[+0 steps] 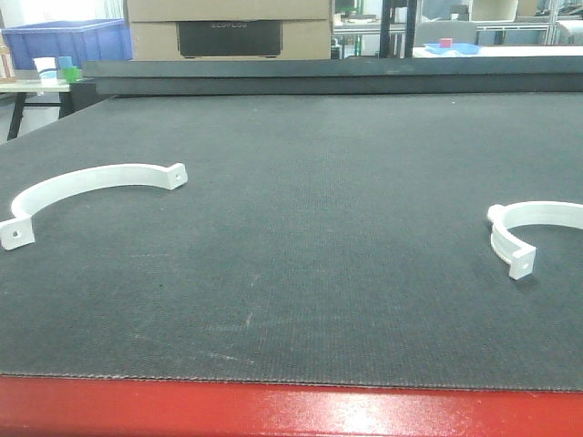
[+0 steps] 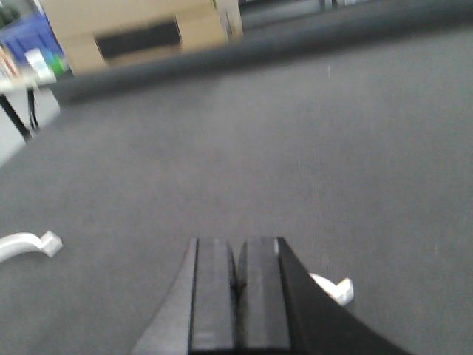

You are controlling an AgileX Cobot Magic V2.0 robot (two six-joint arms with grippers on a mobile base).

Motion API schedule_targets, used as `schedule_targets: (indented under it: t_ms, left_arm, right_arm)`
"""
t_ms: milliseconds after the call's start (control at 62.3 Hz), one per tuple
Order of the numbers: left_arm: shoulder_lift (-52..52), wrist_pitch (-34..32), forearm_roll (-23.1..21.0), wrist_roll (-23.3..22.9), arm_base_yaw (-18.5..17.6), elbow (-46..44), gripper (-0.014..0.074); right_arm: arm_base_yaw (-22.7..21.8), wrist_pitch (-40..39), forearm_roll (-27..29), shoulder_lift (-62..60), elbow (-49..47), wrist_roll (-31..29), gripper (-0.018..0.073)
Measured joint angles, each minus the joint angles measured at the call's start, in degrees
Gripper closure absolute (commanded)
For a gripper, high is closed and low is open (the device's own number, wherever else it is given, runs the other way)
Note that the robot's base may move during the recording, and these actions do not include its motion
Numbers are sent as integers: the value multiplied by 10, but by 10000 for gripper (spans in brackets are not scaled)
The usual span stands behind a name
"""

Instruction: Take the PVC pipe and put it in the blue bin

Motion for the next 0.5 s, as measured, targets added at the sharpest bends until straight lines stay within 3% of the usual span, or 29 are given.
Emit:
schedule_targets:
  t_ms: [289,498]
  left_arm:
    - [211,9,3,0,0,-130,707]
    - [279,-12,3,0,0,-157,707]
  right_arm:
    - [0,12,6,113,-32,0,727]
    - [2,32,22,192,-37,-1,727]
